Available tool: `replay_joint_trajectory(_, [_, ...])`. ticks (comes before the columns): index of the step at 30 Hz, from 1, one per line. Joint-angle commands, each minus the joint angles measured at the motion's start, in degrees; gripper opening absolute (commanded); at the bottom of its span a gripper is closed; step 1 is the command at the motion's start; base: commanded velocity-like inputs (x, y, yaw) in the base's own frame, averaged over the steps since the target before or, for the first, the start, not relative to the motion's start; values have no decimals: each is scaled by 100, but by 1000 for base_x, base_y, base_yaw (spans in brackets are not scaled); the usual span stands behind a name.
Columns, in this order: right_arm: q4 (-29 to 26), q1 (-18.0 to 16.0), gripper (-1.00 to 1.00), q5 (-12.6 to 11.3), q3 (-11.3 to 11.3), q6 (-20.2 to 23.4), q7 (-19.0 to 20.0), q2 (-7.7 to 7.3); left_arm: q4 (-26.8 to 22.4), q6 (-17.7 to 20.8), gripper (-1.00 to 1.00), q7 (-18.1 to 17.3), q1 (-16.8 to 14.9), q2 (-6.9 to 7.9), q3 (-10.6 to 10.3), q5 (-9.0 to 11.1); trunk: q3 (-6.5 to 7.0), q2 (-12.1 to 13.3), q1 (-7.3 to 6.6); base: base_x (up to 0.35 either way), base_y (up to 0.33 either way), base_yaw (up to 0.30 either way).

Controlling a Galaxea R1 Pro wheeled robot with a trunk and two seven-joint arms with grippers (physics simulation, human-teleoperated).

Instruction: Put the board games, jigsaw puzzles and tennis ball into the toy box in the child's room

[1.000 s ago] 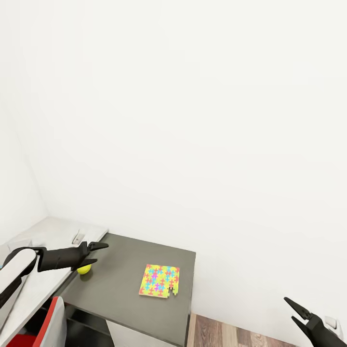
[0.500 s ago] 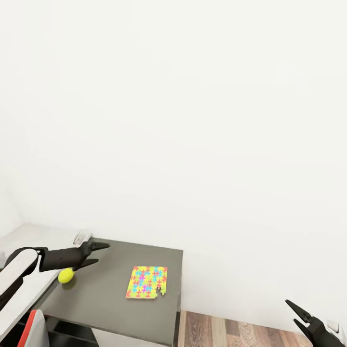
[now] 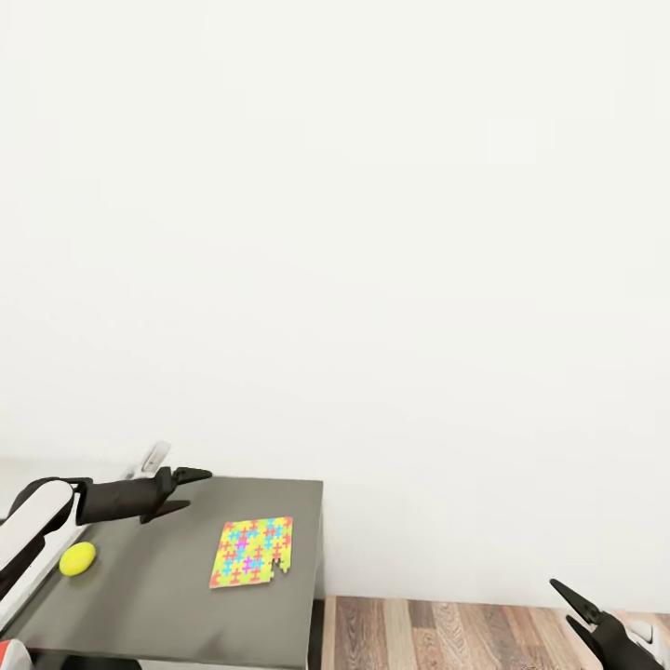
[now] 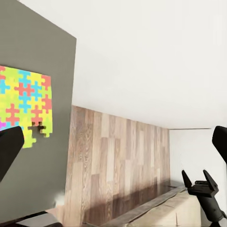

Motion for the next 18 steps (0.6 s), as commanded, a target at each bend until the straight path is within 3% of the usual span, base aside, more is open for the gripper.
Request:
replay_joint_trajectory(1, [2,-6,100,-23,-5,-5,5,3,2,2,100,-59,-5,6,-9,-50,-13,-11,3,0,0,-260])
replay_joint_trajectory(9, [2,-6,100,-22,-1,-102,5,9,2,2,100,-59,-5,6,-9,-49,-43,-11,3,0,0,-239])
replay_joint_trajectory(18, [2,-6,100,-19,3,-225,5,32,2,2,100,-60,-5,1,-9,-50,-54,-11,3,0,0,-63])
